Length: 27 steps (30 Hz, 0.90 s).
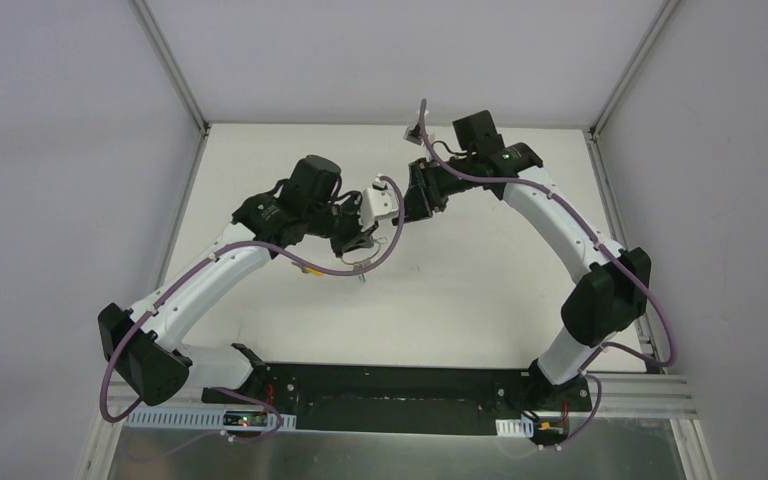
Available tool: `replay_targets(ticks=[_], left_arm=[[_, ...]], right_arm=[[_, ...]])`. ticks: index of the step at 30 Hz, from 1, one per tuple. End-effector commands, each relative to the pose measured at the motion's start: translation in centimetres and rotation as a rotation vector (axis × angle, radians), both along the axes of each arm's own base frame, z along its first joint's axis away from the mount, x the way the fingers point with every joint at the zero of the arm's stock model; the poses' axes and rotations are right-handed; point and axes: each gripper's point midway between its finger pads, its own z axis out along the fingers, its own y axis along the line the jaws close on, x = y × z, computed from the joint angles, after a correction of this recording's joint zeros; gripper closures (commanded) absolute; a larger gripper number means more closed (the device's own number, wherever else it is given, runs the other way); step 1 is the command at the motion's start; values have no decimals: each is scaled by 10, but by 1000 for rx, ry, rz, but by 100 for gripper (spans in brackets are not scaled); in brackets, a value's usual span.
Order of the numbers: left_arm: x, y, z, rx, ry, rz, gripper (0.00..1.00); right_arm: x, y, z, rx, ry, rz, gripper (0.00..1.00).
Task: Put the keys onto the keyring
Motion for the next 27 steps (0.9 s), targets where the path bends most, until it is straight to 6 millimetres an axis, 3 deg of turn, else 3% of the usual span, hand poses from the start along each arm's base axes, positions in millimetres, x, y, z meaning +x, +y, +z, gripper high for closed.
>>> replay_targets(ticks=[1,8,16,27], left_arm=[[1,-1,28,-73,54,139,100],[17,10,44,-110,135,407,100],[20,9,42,-136,183,486,100],[18,-2,45,-213,265,516,100]], right_arm=[[-5,-4,36,84,-75,-1,53],[9,5,58,147,-109,-43,52],[10,20,58,209,-16,-26,54],[8,30,33,191,21,-33,55]])
